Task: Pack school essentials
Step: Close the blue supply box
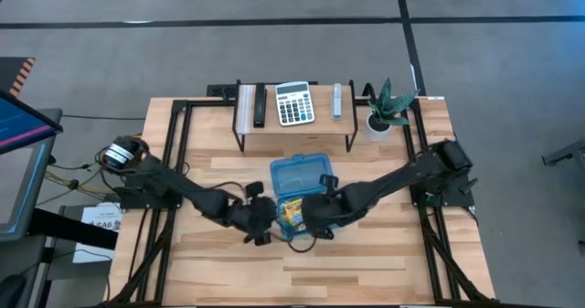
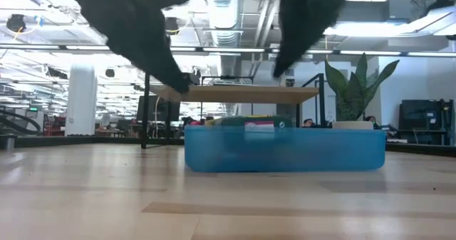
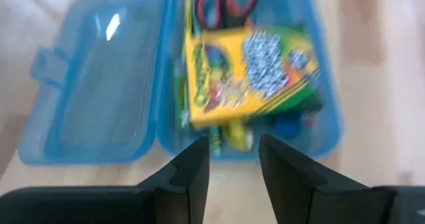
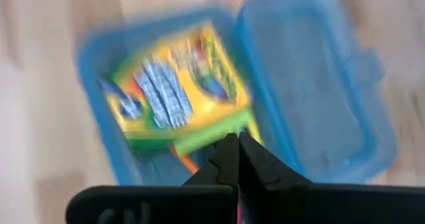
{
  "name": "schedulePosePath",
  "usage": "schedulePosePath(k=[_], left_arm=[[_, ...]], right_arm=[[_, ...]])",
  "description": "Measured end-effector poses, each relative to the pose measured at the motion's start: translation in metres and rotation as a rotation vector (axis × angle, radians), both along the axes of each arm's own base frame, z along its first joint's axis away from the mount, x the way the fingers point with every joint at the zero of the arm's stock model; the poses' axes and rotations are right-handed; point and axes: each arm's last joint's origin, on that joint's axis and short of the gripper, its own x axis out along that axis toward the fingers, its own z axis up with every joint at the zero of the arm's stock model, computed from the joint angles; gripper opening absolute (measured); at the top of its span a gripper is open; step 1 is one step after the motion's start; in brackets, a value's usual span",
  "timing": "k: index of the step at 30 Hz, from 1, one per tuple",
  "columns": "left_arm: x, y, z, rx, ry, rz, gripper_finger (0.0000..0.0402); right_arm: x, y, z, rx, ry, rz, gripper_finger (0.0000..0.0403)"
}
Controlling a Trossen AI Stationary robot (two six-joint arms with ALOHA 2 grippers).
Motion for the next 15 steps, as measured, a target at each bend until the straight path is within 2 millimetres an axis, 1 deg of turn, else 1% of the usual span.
schedulePosePath(k=[3,5,8,12,15], left_arm=[[-0.015,-0.009,0.000,-0.004,-0.130,-0.005,0.0119],[-0.025,-0.011,-0.003,-0.037,-0.222,-0.039,0.0119],[-0.036,-0.008,-0.007,-0.093,-0.371,-0.085,0.0119],[-0.048,0.001,-0.012,-0.148,-0.548,-0.118,0.0119],[-0.054,0.009,-0.017,-0.167,-0.614,-0.118,0.0119]], right_arm=[[-0.018,0.003,0.021,0.009,-0.148,0.012,0.0016],[-0.035,0.002,0.026,0.048,-0.239,0.030,0.0016],[-0.061,-0.003,0.026,0.101,-0.380,0.061,0.0015],[-0.091,-0.015,0.019,0.173,-0.554,0.063,0.0016],[-0.109,-0.025,0.011,0.206,-0.636,0.053,0.0016]])
